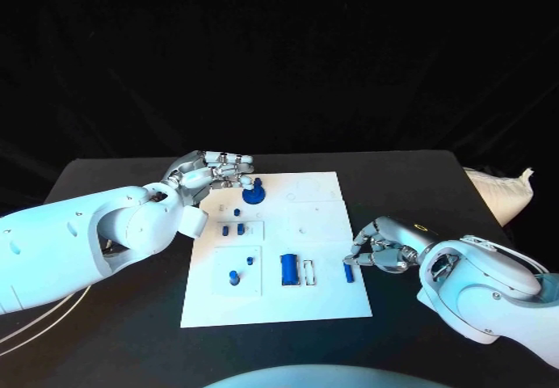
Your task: Assemble the parts on the task board
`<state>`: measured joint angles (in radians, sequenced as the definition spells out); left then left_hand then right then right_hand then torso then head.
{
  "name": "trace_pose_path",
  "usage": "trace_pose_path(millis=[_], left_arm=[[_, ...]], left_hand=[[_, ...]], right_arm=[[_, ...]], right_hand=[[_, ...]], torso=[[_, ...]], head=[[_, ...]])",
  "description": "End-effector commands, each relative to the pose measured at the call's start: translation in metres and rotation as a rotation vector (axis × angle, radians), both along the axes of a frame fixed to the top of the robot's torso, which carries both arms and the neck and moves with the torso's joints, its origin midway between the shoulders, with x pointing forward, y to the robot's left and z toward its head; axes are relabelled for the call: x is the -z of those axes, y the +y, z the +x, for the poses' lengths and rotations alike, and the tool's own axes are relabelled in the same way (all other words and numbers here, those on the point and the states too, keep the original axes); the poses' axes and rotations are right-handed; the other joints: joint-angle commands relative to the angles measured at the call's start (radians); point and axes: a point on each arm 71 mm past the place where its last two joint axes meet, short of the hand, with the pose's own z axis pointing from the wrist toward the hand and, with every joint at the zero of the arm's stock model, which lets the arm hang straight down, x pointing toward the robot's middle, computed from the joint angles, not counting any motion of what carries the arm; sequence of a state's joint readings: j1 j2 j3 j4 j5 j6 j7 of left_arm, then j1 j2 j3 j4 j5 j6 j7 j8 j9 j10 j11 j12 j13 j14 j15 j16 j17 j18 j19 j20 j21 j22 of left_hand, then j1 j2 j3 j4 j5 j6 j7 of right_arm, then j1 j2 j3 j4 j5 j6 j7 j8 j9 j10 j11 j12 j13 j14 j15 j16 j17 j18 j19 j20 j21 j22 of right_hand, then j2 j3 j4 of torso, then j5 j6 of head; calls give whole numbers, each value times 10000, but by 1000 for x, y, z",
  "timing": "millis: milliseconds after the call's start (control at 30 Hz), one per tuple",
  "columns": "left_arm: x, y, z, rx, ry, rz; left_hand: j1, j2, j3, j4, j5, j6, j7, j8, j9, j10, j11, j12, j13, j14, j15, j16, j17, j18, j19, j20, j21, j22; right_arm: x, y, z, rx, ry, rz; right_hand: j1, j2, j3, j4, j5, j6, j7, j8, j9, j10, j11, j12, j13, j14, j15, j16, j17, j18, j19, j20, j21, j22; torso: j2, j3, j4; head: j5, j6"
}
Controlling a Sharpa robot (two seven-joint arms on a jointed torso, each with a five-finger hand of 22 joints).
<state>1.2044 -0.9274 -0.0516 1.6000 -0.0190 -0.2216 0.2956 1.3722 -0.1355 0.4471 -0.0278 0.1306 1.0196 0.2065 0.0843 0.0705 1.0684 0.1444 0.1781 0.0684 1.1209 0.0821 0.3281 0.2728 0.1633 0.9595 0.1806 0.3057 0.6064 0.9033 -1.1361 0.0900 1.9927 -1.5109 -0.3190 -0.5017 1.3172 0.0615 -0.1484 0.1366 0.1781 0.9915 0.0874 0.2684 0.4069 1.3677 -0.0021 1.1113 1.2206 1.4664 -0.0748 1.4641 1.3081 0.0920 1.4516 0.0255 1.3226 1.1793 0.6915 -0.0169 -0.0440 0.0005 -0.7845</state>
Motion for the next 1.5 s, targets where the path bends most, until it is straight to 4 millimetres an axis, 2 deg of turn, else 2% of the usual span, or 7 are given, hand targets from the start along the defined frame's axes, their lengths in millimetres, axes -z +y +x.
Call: trace_pose_path(millis=[33, 167, 367, 500, 833, 1367, 1500], left_arm=[[-1, -2, -1, 218, -90, -97], [-1, -3, -1, 223, -86, -98], [-1, -2, -1, 201, -85, -90], [-1, -2, -1, 203, -85, -91], [-1, -1, -1, 193, -76, -83], [-1, 0, -1, 189, -64, -76], [-1, -1, -1, 199, -59, -78]], left_hand=[[-19, 123, -80, -15, 58, -47, 12, 54, -2, -94, 10, 68, -17, 93, -15, -112, -20, 169, 73, -14, -78, -75], [-19, 123, -80, -15, 58, -47, 12, 54, -2, -94, 10, 68, -17, 93, -15, -112, -20, 169, 73, -14, -78, -75], [-19, 123, -80, -15, 58, -47, 12, 54, -2, -94, 10, 68, -17, 93, -15, -112, -20, 169, 73, -14, -78, -75], [-19, 123, -80, -15, 58, -47, 12, 54, -2, -94, 10, 68, -17, 93, -15, -112, -20, 169, 73, -14, -78, -75], [-19, 123, -80, -15, 58, -47, 12, 54, -2, -94, 10, 68, -17, 93, -15, -112, -20, 169, 73, -14, -78, -75], [-10, 133, -85, -19, 59, -41, 8, 60, 0, -96, 7, 74, -16, 105, -17, -129, -20, 171, 81, -15, -84, -91], [-10, 133, -85, -19, 59, -41, 8, 60, 0, -96, 7, 74, -16, 105, -17, -129, -20, 171, 81, -15, -84, -91]], right_arm=[[4, -1, -1, -481, -21, -869], [8, -2, -1, -634, 11, -1327], [16, -1, -1, -847, 5, -1833], [19, 1, 1, -884, -71, -1917], [26, 9, 6, -978, -154, -1996], [38, 19, 9, -1374, -5, -2630], [40, 24, 9, -1694, -49, -3078]], right_hand=[[-123, 37, 6, 100, 182, 116, -15, -118, -53, 36, 64, -4, 17, 711, 71, 4, 880, -140, 15, 78, 12, -8], [-184, 27, 8, 166, 243, 181, -23, -153, -77, 53, 61, 18, 41, 708, 71, -4, 870, -138, 13, 80, 10, -9], [-189, 46, 26, 186, 258, 220, -33, -162, -85, 54, 55, 15, 41, 707, 67, -7, 867, -136, 11, 80, 7, -12], [-185, 54, 38, 193, 263, 240, -39, -167, -89, 59, 50, 21, 47, 706, 65, -10, 862, -136, 11, 80, 7, -12], [-119, 102, 117, 193, 296, 296, -59, -213, -117, 96, 31, 93, 109, 709, 50, -3, 879, -137, 15, 72, 13, 1], [162, 42, 284, 44, 314, 373, -75, -338, -185, 133, 11, 188, 205, 715, 29, 13, 911, -144, 24, 52, 34, 41], [561, 28, 595, -210, -170, 458, -85, -459, -255, 120, -4, 194, 240, 720, 10, 25, 939, -150, 29, 28, 46, 69]], torso=[[-13, 4, -25], [-3, 23, -5], [-4, 9, -1], [3, 20, 4], [-1, 17, -18], [-14, 11, -10], [-4, 16, 4]], head=[[-35, 18], [-42, 5], [-41, -14], [-20, -18], [47, -65], [86, -141], [92, -154]])
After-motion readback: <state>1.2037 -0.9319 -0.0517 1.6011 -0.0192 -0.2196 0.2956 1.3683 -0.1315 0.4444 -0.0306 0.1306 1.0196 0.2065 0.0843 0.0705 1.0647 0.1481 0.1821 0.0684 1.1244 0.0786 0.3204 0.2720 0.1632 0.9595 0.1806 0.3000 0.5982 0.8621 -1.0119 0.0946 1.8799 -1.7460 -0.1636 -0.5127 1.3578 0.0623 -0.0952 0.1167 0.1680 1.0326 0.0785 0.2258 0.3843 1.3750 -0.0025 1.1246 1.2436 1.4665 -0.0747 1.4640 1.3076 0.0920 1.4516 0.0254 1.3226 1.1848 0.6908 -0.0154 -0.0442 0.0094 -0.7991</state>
